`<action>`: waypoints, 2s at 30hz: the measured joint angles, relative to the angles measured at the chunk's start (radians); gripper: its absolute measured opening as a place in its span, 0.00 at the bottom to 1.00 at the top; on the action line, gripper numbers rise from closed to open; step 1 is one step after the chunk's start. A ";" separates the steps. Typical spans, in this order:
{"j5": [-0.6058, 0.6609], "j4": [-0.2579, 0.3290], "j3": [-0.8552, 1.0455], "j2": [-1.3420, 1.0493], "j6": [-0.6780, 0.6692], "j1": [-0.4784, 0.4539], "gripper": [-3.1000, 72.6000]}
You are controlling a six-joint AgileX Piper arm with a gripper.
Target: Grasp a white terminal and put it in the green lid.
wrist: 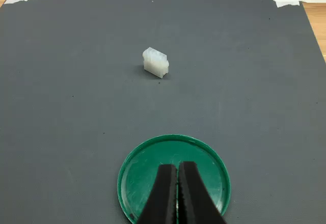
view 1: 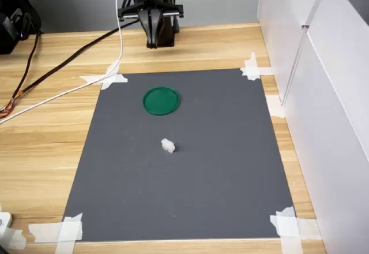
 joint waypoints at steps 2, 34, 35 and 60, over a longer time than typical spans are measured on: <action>0.000 0.000 0.000 0.000 0.000 0.000 0.01; 0.000 0.000 0.000 0.000 -0.001 0.000 0.01; 0.000 0.000 0.000 0.000 -0.001 0.000 0.01; 0.151 0.000 -0.362 0.472 0.000 0.000 0.01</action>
